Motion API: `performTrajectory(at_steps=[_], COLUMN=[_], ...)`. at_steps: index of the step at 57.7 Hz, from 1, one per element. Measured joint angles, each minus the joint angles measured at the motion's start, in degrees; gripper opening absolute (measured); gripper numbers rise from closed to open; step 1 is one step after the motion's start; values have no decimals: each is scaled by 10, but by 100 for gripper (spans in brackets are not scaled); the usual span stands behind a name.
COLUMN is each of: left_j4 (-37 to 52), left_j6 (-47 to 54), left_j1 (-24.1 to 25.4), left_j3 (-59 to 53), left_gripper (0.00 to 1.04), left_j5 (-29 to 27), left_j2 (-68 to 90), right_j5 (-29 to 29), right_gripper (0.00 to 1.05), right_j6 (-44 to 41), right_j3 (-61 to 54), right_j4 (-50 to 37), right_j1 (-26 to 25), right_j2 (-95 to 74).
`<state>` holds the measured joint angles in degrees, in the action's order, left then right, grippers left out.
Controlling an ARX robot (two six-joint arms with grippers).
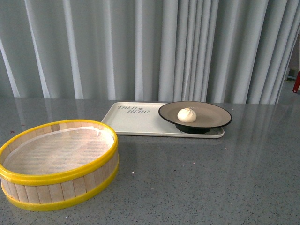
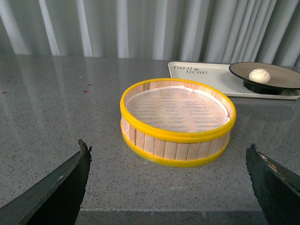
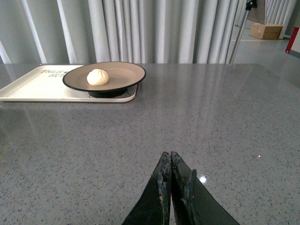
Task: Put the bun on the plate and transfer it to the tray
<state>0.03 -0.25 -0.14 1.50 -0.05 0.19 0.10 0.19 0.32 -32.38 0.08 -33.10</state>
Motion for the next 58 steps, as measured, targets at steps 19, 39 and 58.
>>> performTrajectory(at_steps=[19,39,58], left_j4=[0,0,0], left_j6=[0,0,0], left_j1=[0,0,0], left_j3=[0,0,0], left_gripper=[98,98,98], left_j5=[0,0,0], left_j2=[0,0,0], right_j5=[0,0,-1], right_gripper=[2,2,2], right_j6=[0,0,0], right_j3=[0,0,0], right_j4=[102,191,320], right_j1=[0,0,0], right_j2=[110,200,315])
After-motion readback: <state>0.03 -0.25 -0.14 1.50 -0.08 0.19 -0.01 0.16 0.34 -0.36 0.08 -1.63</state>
